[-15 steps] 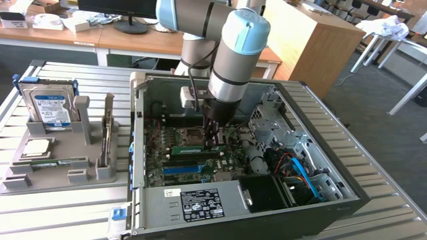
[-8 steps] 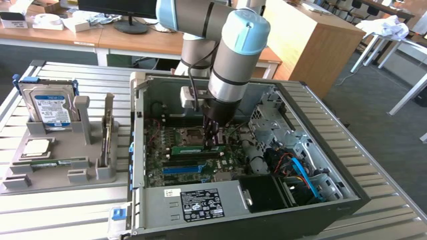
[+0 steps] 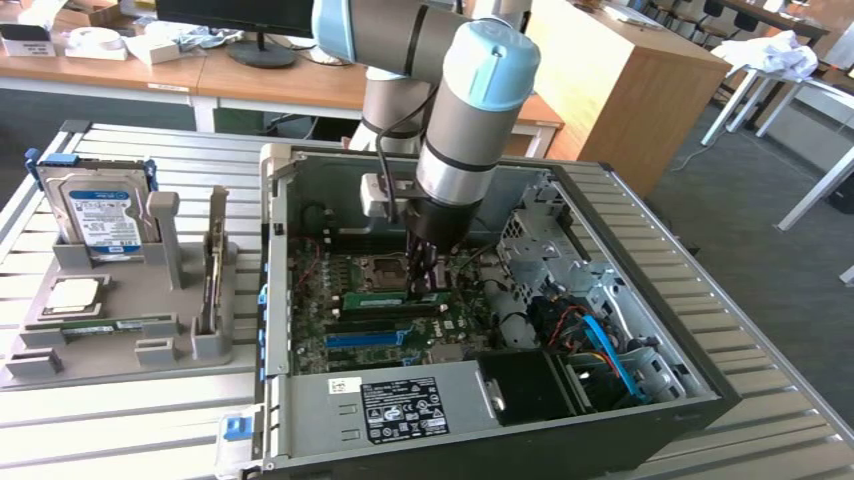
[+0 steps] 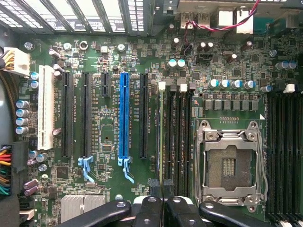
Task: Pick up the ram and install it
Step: 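Insert the ram into the slot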
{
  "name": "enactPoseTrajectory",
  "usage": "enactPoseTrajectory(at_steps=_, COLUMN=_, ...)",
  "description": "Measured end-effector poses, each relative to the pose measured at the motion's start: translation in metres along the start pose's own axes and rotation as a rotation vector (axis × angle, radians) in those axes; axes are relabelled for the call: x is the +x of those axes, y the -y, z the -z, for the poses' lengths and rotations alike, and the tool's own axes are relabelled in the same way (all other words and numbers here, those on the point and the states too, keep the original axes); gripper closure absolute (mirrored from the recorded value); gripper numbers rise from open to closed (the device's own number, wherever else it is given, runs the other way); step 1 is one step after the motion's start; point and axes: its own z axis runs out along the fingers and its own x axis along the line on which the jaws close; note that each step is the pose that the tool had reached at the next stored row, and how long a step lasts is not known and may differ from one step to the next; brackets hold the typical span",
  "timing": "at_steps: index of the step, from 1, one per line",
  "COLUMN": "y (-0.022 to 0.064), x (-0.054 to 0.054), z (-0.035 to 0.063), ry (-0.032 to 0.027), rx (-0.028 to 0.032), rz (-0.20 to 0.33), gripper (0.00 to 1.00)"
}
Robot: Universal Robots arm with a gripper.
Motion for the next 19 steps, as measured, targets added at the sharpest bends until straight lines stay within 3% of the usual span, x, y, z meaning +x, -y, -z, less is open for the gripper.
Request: enactPoseTrajectory(at_steps=19, y=-0.0007, x=0.0, z=-0.0048, ry=0.0, rx=0.0, rz=0.0, gripper=0.88)
